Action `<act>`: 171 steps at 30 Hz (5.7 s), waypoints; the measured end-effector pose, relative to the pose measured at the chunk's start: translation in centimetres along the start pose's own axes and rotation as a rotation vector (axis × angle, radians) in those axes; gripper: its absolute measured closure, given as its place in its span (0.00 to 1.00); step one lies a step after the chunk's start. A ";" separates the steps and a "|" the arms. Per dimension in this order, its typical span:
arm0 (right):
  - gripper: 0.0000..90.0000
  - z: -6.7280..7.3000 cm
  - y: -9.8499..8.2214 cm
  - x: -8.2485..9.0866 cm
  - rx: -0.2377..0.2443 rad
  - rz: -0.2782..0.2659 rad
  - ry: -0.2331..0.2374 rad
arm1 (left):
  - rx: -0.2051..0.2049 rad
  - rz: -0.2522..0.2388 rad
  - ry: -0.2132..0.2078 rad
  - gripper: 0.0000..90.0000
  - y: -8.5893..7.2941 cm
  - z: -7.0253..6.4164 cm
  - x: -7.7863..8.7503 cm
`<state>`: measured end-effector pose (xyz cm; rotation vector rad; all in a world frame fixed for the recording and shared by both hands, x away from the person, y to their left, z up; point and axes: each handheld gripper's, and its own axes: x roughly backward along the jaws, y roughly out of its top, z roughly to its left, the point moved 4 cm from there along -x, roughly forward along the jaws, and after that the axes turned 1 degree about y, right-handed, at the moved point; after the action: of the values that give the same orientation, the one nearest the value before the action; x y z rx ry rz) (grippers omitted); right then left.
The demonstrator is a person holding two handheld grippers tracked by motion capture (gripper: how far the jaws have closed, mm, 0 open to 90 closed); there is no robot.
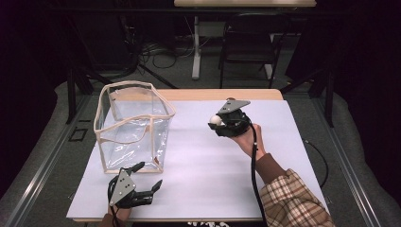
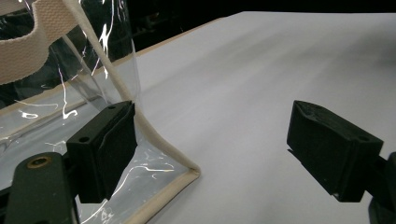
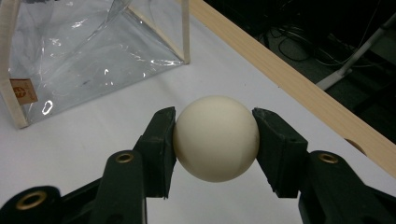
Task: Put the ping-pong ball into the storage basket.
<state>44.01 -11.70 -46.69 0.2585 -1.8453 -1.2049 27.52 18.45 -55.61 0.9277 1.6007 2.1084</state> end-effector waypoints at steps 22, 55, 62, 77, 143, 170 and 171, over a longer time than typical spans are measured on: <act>0.56 -0.4 1.4 0.8 0.012 -0.024 -0.025 | 0.000 -0.003 -0.002 0.18 0.0 0.0 0.0; 0.57 -0.3 3.3 1.2 0.029 -0.052 -0.035 | 0.001 -0.004 -0.002 0.18 0.0 0.0 0.0; 0.57 -0.3 3.9 1.4 0.039 -0.060 -0.037 | 0.000 -0.004 -0.003 0.18 0.0 0.0 0.0; 0.57 -0.2 5.0 0.9 0.056 -0.061 -0.036 | 0.000 -0.005 -0.002 0.18 0.0 0.0 0.0; 0.57 2.3 9.7 -1.5 0.141 -0.078 0.003 | 0.000 -0.007 -0.004 0.18 0.0 0.0 0.0; 0.57 3.2 11.4 -2.4 0.152 -0.083 0.018 | 0.003 -0.011 -0.004 0.18 0.0 0.0 -0.1; 0.57 3.2 11.4 -2.5 0.155 -0.084 0.018 | 0.001 -0.010 -0.004 0.18 0.1 0.0 0.0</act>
<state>46.17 -2.43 -39.17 0.4359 -1.9304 -1.1136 27.58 18.43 -55.57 0.9219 1.6013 2.0975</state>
